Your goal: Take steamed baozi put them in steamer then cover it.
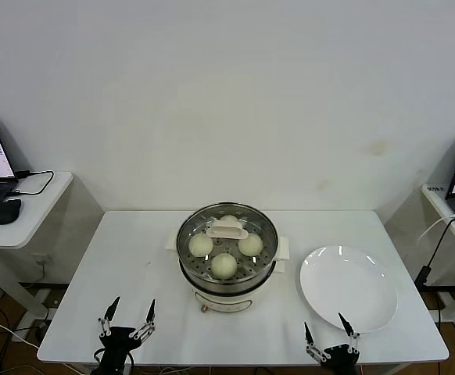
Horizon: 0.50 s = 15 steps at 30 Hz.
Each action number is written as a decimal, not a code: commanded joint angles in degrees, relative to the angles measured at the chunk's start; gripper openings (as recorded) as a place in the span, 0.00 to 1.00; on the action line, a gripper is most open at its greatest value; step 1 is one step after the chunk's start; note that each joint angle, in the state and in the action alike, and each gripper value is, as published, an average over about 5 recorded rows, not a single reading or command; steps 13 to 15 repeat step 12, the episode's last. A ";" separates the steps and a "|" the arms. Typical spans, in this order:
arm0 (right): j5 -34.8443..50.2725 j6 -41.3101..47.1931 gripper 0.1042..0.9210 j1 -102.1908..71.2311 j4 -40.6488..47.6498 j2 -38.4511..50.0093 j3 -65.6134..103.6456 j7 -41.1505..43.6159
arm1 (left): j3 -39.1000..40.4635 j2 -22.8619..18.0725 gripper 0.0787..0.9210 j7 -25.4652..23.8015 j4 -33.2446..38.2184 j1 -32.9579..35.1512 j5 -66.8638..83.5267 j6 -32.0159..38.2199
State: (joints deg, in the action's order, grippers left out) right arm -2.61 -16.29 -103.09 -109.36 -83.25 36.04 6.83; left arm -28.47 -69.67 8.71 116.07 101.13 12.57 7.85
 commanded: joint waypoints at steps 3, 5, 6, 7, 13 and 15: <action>4.26 3.94 0.88 -2.10 -2.68 1.07 -1.78 0.62 | -2.48 -2.09 0.88 -1.66 -3.04 3.80 3.11 3.19; 5.27 5.19 0.88 -2.43 -3.43 1.20 -1.86 0.64 | -2.49 -2.17 0.88 -1.89 -3.35 3.96 3.29 3.02; 5.70 5.65 0.88 -2.61 -3.78 1.26 -1.90 0.65 | -2.44 -2.22 0.88 -1.93 -3.39 4.09 3.50 2.93; 6.11 6.13 0.88 -2.82 -4.16 1.31 -1.93 0.62 | -2.36 -2.29 0.88 -1.94 -3.35 4.24 3.74 2.82; 6.42 6.95 0.88 -3.45 -4.99 1.18 -2.16 0.50 | -1.90 -2.87 0.88 -1.80 -2.86 4.82 4.32 2.32; 6.42 6.95 0.88 -3.45 -4.99 1.18 -2.16 0.50 | -1.90 -2.87 0.88 -1.80 -2.86 4.82 4.32 2.32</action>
